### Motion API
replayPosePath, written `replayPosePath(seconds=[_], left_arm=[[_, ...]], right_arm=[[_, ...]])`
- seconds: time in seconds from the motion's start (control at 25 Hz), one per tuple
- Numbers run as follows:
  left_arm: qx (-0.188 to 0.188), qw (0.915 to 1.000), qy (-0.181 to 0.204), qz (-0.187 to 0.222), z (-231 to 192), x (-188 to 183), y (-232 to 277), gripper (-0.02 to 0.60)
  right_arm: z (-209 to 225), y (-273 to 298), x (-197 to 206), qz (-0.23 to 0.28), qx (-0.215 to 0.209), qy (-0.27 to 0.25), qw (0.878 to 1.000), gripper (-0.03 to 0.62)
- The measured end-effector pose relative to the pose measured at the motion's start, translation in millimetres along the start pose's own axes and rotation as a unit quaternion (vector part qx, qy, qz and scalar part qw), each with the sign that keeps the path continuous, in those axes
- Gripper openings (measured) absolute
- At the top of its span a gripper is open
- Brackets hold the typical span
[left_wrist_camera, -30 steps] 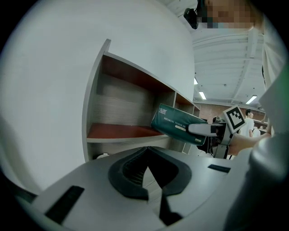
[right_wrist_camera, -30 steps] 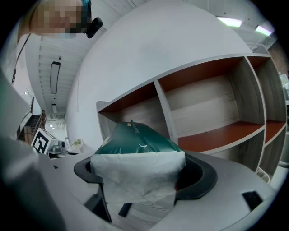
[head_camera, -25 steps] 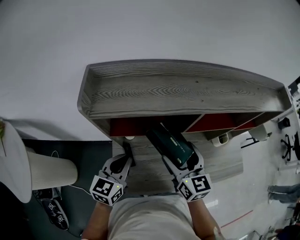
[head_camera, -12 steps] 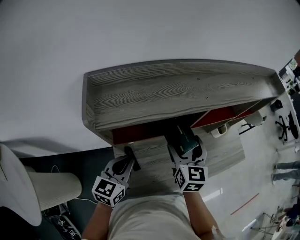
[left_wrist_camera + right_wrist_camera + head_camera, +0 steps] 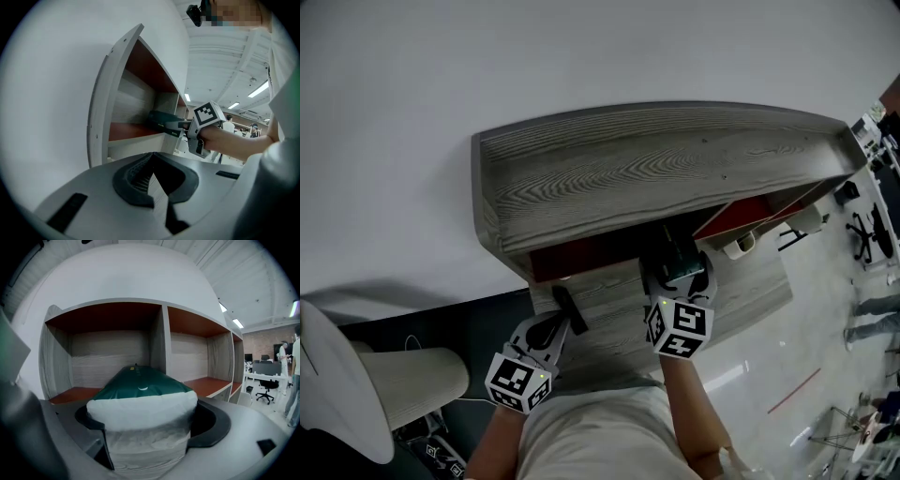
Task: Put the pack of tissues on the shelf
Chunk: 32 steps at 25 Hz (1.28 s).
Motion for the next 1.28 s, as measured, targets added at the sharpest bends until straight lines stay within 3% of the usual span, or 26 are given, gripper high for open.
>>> replayPosePath(seconds=[0.8,1.28], left_arm=[[-0.031,0.9995,0.004,-0.004,3,10,-44,0.014],[-0.013,0.9998,0.013,0.0,42,-3,-8,0.014]], right_arm=[[-10,42,-13,0.004,-0.013,0.005,1.0,0.511],[18,-23,-10,0.002,-0.123,0.017,0.992,0.508]])
Point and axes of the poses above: the fingertips, and each gripper's own axes: y forward along the fingers, z to its right, x out of its underside, the point moved 8 cm from there along -y, backward along the fingers, and after that the axes turned 7 degrees about y, right-handed, at the moved point
